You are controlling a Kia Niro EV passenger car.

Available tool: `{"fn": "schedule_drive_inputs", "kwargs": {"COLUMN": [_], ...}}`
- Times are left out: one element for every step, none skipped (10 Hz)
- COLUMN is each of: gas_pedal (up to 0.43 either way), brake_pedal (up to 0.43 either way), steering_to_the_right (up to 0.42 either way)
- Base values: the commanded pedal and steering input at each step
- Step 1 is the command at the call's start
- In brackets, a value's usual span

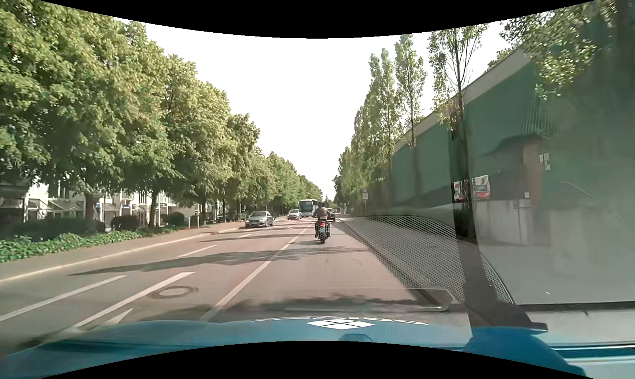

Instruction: Follow the waypoints while adhering to traffic rules and regulations

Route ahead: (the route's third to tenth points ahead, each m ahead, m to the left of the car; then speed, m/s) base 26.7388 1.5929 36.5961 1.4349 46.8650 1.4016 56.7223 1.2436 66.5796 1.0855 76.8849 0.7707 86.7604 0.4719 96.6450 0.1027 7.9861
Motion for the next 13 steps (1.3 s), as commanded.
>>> {"fn": "schedule_drive_inputs", "kwargs": {"gas_pedal": [0.0,0.0,0.0,0.0,0.0,0.0,0.0,0.0,0.0,0.008,0.008,0.028,0.028], "brake_pedal": [0.0,0.0,0.0,0.0,0.0,0.0,0.0,0.0,0.0,0.0,0.0,0.0,0.0], "steering_to_the_right": [0.0,0.0,0.0,0.0,0.0,0.0,0.0,-0.001,-0.001,-0.002,-0.001,-0.001,-0.002]}}
